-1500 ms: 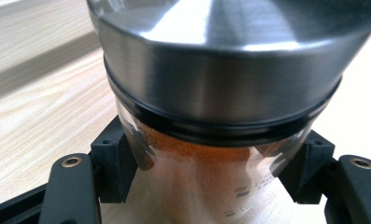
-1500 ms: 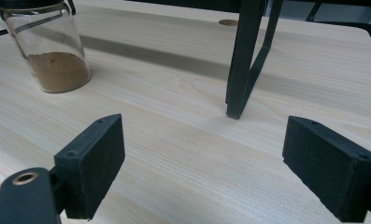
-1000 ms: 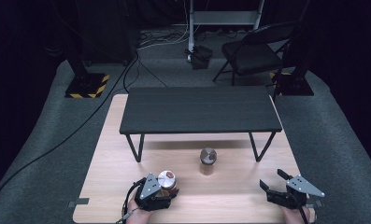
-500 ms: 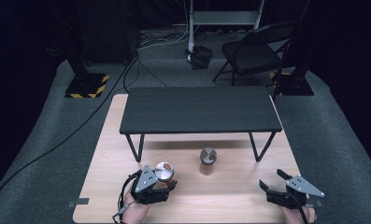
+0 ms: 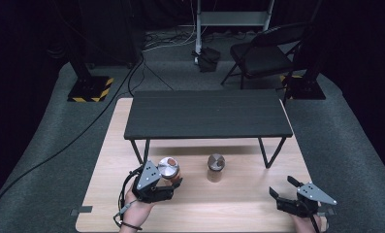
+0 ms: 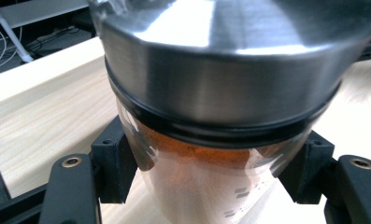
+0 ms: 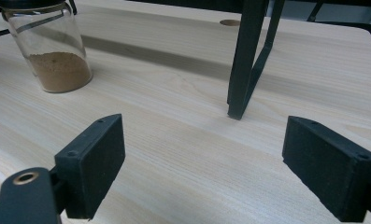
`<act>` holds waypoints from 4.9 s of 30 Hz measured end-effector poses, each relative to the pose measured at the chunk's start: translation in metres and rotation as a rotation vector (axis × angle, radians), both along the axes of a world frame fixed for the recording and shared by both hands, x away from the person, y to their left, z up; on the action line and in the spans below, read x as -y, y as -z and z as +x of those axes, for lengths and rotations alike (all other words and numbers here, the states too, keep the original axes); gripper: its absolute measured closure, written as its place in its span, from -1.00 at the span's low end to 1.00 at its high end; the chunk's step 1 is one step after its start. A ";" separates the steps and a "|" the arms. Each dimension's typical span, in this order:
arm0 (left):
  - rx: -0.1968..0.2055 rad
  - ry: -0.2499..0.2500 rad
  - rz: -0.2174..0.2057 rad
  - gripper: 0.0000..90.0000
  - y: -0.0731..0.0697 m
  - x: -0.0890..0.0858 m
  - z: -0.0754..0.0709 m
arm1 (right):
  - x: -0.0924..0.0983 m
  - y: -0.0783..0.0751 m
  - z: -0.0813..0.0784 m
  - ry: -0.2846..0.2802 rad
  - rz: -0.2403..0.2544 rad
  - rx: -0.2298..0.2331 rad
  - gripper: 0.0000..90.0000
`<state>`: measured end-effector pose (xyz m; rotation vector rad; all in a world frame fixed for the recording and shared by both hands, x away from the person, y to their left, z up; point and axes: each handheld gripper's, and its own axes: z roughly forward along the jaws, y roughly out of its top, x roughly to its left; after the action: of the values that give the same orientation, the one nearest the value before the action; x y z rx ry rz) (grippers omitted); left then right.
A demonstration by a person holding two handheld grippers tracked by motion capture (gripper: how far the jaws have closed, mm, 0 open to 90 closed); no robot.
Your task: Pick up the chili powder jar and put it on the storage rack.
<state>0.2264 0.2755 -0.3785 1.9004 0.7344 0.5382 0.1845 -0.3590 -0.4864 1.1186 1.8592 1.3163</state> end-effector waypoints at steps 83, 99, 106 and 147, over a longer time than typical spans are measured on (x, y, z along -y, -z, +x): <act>-0.080 -0.173 0.041 -0.29 -0.135 0.070 0.115 | 0.001 0.000 0.002 -0.011 0.002 0.001 -0.71; -0.095 -0.177 0.022 -0.45 -0.136 0.068 0.115 | 0.001 0.000 0.002 -0.011 0.000 0.002 -0.71; -0.089 -0.210 0.035 -0.77 -0.138 0.068 0.108 | 0.001 0.000 0.002 -0.012 -0.003 0.002 -0.71; -0.014 -0.146 0.012 -0.78 -0.057 -0.016 0.011 | -0.001 0.000 0.001 -0.010 -0.009 0.004 -0.71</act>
<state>0.2374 0.2915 -0.3212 1.8725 0.8854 0.6217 0.1855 -0.3579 -0.4862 1.1030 1.8686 1.3136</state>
